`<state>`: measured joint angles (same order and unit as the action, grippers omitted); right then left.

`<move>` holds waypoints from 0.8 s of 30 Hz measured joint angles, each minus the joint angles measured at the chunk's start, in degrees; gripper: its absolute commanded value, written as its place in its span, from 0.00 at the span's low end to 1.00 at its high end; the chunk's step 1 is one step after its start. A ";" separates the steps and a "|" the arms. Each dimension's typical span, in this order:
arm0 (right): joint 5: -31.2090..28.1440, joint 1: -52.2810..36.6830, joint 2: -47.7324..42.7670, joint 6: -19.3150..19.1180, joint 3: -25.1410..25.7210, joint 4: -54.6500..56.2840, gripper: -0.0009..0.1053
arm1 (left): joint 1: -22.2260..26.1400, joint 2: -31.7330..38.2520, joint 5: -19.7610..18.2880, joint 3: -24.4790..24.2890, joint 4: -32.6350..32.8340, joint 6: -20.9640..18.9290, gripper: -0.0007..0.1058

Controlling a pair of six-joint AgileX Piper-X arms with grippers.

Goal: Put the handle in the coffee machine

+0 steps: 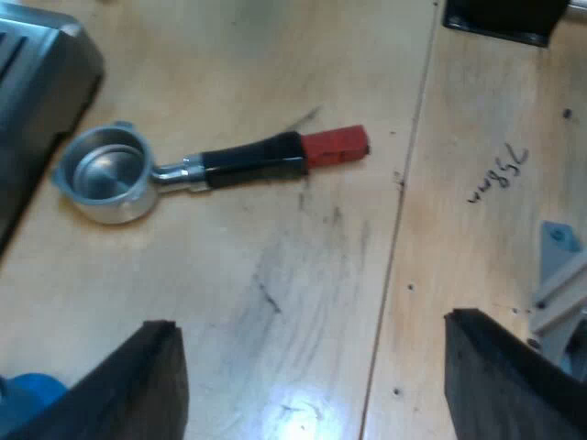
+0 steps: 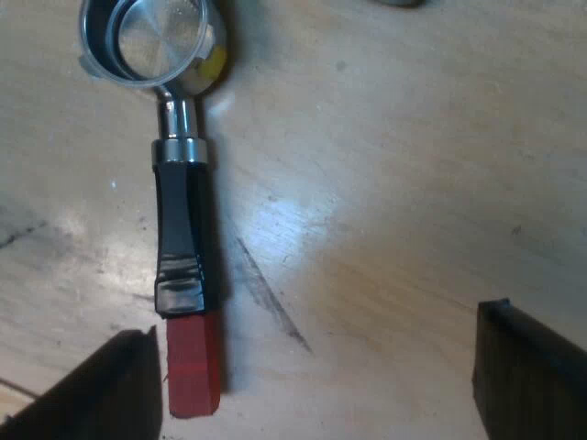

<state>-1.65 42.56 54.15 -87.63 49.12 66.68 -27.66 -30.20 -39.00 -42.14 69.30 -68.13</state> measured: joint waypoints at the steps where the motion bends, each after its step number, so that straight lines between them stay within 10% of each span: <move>1: -0.15 0.42 0.41 0.55 0.00 -0.16 0.68 | -0.52 -0.53 -0.10 0.00 0.00 0.00 0.59; 7: -0.57 1.60 3.45 2.86 0.00 -1.43 0.62 | -2.74 -4.49 -0.09 0.00 -1.58 0.88 0.59; 15: -0.79 1.60 6.65 3.04 0.00 -2.95 0.02 | -2.74 -4.68 -0.31 0.00 -4.18 1.02 0.59; 24: 2.49 1.60 11.39 6.69 0.00 -4.48 0.01 | -2.74 -4.68 -1.39 3.47 -4.99 1.09 0.58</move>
<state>0.84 44.16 65.55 -80.94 49.12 62.20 -30.40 -34.88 -40.39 -38.67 64.31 -67.04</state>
